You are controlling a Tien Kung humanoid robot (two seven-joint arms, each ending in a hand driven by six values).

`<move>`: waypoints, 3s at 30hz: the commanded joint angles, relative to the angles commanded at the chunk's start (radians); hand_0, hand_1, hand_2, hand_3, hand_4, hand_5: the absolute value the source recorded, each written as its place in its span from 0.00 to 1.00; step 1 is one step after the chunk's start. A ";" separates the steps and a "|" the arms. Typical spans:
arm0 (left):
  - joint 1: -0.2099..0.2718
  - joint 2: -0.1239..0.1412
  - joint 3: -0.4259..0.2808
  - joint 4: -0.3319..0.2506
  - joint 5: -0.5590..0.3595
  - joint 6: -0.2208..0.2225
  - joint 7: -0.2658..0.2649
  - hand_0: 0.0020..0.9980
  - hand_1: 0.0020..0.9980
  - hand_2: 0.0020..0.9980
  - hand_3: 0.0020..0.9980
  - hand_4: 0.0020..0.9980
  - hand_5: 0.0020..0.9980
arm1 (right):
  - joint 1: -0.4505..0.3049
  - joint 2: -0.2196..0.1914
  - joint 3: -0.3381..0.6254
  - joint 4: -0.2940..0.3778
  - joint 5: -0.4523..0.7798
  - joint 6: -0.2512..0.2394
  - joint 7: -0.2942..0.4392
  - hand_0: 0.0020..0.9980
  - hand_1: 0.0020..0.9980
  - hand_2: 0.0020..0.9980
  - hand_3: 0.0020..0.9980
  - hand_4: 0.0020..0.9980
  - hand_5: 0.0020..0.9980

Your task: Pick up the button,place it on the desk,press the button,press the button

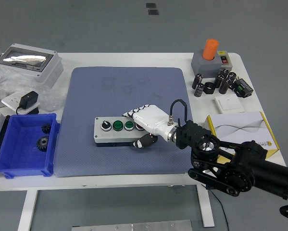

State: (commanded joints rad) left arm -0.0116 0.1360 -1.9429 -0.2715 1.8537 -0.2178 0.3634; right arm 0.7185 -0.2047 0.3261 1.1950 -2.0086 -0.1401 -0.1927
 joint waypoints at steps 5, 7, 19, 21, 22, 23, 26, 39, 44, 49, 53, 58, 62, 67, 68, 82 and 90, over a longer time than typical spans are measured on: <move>0.001 0.000 0.000 0.000 -0.001 -0.002 0.002 0.81 0.79 0.75 0.87 0.98 0.80 | -0.002 -0.002 0.003 0.003 0.001 0.007 -0.009 0.81 0.83 0.89 0.94 0.87 0.31; 0.001 0.000 0.001 0.000 -0.001 -0.004 0.003 0.81 0.79 0.75 0.87 0.98 0.80 | -0.002 -0.003 0.006 0.004 0.001 0.008 -0.009 0.81 0.83 0.89 0.94 0.87 0.31; 0.001 0.000 -0.001 -0.009 -0.028 -0.095 0.080 0.80 0.79 0.75 0.87 0.98 0.82 | -0.002 -0.012 0.024 0.011 -0.003 0.020 -0.009 0.81 0.84 0.91 0.95 0.88 0.32; 0.001 0.001 -0.001 -0.010 -0.031 -0.104 0.090 0.80 0.79 0.75 0.87 0.98 0.82 | -0.002 -0.014 0.025 0.016 -0.006 0.021 -0.011 0.81 0.84 0.91 0.95 0.88 0.32; 0.001 0.001 -0.001 -0.011 -0.032 -0.107 0.094 0.80 0.79 0.75 0.87 0.98 0.82 | -0.003 -0.017 0.028 0.021 -0.007 0.023 -0.013 0.81 0.84 0.91 0.95 0.88 0.32; 0.001 0.001 -0.001 -0.012 -0.033 -0.109 0.098 0.83 0.82 0.78 0.92 1.00 0.84 | -0.004 -0.021 0.031 0.028 -0.007 0.026 -0.015 0.83 0.86 0.96 1.00 0.92 0.36; 0.002 0.002 0.001 -0.016 -0.038 -0.112 0.110 0.83 0.82 0.78 0.92 1.00 0.84 | -0.006 -0.039 0.046 0.061 0.001 0.040 -0.019 0.83 0.86 0.96 1.00 0.92 0.36; 0.008 0.002 0.016 -0.022 -0.061 -0.091 0.123 0.88 0.86 0.82 0.96 1.00 0.89 | -0.092 -0.231 0.254 0.361 0.228 0.080 0.033 0.85 0.89 1.00 1.00 0.94 0.38; 0.009 0.001 0.015 -0.021 -0.061 -0.086 0.114 0.88 0.86 0.82 0.96 1.00 0.87 | -0.103 -0.298 0.353 0.470 0.235 0.086 0.053 0.85 0.89 1.00 1.00 0.94 0.42; 0.009 0.001 0.016 -0.021 -0.065 -0.081 0.111 0.88 0.86 0.82 0.95 1.00 0.86 | -0.092 -0.340 0.401 0.509 0.329 0.165 0.049 0.82 0.85 0.92 1.00 0.91 0.49; 0.007 0.002 0.014 -0.021 -0.065 -0.077 0.106 0.88 0.86 0.82 0.95 1.00 0.89 | -0.057 -0.340 0.339 0.507 0.371 0.206 0.034 0.66 0.65 0.68 0.90 0.82 0.70; 0.004 0.003 0.013 -0.021 -0.064 -0.075 0.101 0.88 0.86 0.82 0.95 1.00 0.89 | -0.001 -0.311 0.241 0.490 0.354 0.209 0.015 0.66 0.65 0.68 0.90 0.82 0.70; 0.004 0.003 0.014 -0.022 -0.065 -0.075 0.102 0.88 0.86 0.82 0.95 1.00 0.90 | 0.039 -0.285 0.184 0.470 0.303 0.203 -0.018 0.35 0.29 0.41 0.83 0.67 1.00; 0.003 0.004 0.016 -0.022 -0.066 -0.074 0.103 0.88 0.85 0.81 0.94 1.00 0.93 | 0.071 -0.253 0.116 0.426 0.247 0.212 -0.076 0.19 0.16 0.23 0.76 0.55 0.88; 0.003 0.004 0.016 -0.022 -0.066 -0.075 0.103 0.88 0.85 0.81 0.94 1.00 0.93 | 0.075 -0.247 0.105 0.416 0.238 0.214 -0.087 0.19 0.16 0.23 0.76 0.55 0.88; 0.002 0.003 0.016 -0.023 -0.068 -0.075 0.104 0.87 0.85 0.81 0.94 1.00 0.93 | 0.098 -0.187 0.025 0.340 0.212 0.200 -0.127 0.07 0.04 0.13 0.70 0.42 0.37; 0.001 0.003 0.014 -0.022 -0.063 -0.075 0.100 0.87 0.85 0.81 0.94 1.00 0.93 | 0.094 -0.163 0.009 0.306 0.217 0.184 -0.124 0.06 0.01 0.12 0.70 0.41 0.28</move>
State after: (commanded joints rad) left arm -0.0107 0.1394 -1.9291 -0.2932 1.7905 -0.2929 0.4632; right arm 0.8123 -0.3678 0.3351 1.5007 -1.7912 0.0436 -0.3166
